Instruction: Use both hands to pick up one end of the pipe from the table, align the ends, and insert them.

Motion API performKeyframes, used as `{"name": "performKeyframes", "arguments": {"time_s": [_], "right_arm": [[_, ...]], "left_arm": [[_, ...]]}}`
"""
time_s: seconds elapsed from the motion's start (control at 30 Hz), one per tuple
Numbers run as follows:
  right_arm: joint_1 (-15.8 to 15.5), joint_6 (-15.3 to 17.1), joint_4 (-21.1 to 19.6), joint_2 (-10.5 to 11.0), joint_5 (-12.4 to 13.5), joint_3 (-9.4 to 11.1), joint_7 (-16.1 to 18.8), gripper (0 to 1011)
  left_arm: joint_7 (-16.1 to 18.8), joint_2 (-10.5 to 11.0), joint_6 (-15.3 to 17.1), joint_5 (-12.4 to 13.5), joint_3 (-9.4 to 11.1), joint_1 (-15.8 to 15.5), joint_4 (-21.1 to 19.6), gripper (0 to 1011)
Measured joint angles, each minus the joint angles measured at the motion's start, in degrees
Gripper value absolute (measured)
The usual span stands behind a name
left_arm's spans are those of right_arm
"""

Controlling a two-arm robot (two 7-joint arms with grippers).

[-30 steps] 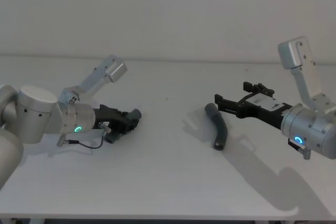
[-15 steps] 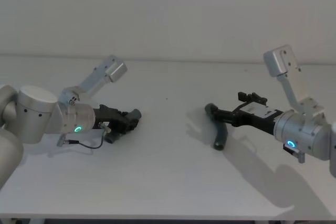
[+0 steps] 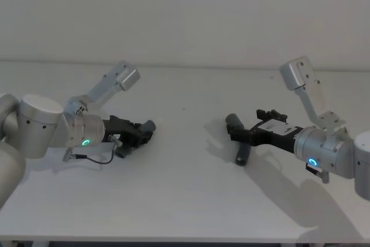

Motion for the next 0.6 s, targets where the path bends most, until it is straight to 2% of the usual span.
{"name": "performKeyframes", "arguments": {"time_s": [0.6], "right_arm": [[0.7, 1.3, 2.3, -1.5, -0.5, -0.7, 0.6, 1001]], "left_arm": [[0.0, 0.0, 0.0, 0.0, 0.0, 0.0, 0.0, 365]]}}
